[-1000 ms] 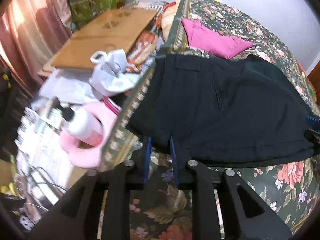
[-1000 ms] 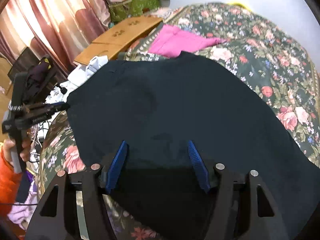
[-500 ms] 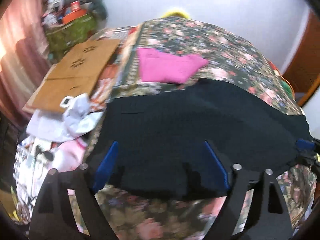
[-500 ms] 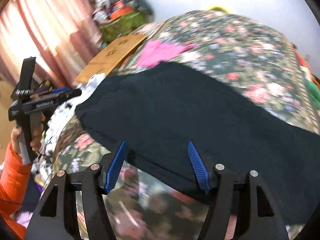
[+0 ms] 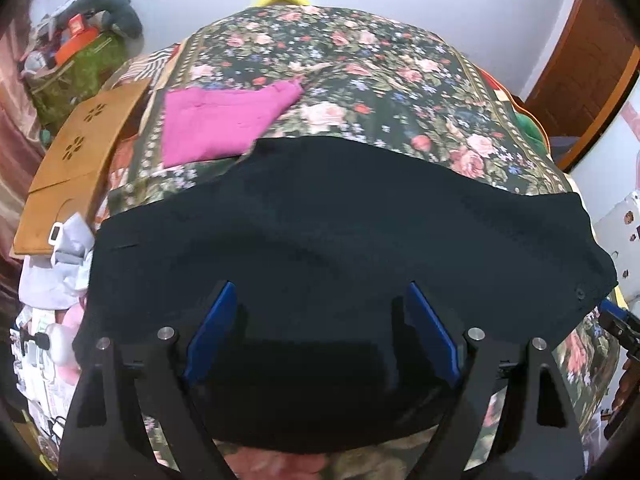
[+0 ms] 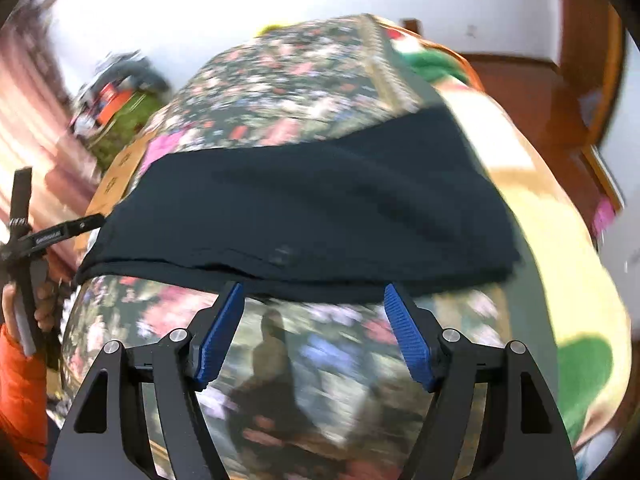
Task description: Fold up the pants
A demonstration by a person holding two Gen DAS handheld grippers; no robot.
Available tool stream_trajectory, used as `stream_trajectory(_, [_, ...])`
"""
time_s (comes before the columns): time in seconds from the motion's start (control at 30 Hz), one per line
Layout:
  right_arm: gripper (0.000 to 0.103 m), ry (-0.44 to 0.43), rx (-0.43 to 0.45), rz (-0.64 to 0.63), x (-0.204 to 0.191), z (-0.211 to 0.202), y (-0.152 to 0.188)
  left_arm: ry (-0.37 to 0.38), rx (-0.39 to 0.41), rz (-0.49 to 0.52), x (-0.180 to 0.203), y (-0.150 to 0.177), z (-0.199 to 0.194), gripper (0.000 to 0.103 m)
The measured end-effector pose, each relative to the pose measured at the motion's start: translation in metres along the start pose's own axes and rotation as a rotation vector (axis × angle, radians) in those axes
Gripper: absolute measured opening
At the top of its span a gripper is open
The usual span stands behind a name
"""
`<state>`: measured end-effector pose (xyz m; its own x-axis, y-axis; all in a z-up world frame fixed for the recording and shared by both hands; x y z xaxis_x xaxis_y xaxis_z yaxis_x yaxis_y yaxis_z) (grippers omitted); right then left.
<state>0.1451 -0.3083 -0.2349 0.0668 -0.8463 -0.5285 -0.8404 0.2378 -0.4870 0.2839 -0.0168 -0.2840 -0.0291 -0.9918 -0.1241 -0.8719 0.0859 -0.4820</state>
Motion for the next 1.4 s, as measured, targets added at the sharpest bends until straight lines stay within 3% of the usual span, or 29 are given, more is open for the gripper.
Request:
stream_trajectory(0.27, [0.069, -0.109, 0.097, 0.137, 0.025, -0.006, -0.012, -0.021, -0.046, 0.067, 0.037, 0.01, 0.015, 0.088])
stream_trajectory(0.47, [0.062, -0.058, 0.182, 0.139, 0.036, -0.01, -0.027, -0.03, -0.035, 0.05, 0.036, 0.015, 0.017, 0.094])
stream_trajectory(0.53, [0.045, -0.024, 0.204, 0.15, 0.045, -0.012, -0.035, -0.022, -0.041, 0.043, 0.035, 0.015, 0.018, 0.095])
stream_trajectory(0.6, [0.017, -0.018, 0.203, 0.158, 0.054, -0.011, -0.042, -0.021, -0.036, 0.042, 0.035, 0.016, 0.018, 0.095])
stream_trajectory(0.63, [0.011, -0.021, 0.198, 0.153, 0.057, -0.011, -0.044, -0.021, -0.033, 0.043, 0.035, 0.016, 0.018, 0.095])
stream_trajectory(0.87, [0.009, 0.037, 0.245, 0.025, 0.059, -0.031, -0.058, 0.006, -0.036, 0.041, 0.038, 0.017, 0.019, 0.1])
stream_trajectory(1.07, [0.009, 0.04, 0.277, 0.112, 0.076, -0.035, -0.06, 0.019, -0.035, 0.066, 0.046, 0.018, 0.015, 0.1])
stream_trajectory(1.23, [0.009, 0.072, 0.287, 0.008, 0.051, -0.045, -0.069, -0.002, -0.024, 0.077, 0.044, 0.015, 0.009, 0.1])
stream_trajectory(1.4, [0.009, 0.031, 0.313, -0.084, 0.012, -0.051, -0.098, -0.004, 0.039, 0.04, 0.035, 0.008, -0.01, 0.1])
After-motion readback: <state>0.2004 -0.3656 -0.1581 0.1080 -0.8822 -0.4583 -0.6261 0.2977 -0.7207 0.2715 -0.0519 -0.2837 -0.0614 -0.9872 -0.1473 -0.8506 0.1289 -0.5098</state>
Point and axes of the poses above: each gripper's, at about its wrist camera, not at the fingertips, and z roughly the way its jaws point, x to its right, y to its underside, the point moved 6 cm from there along z, roughly the way its jaws point, and after that the axes turned 13 degrees about -y, right-handed, at the moved point
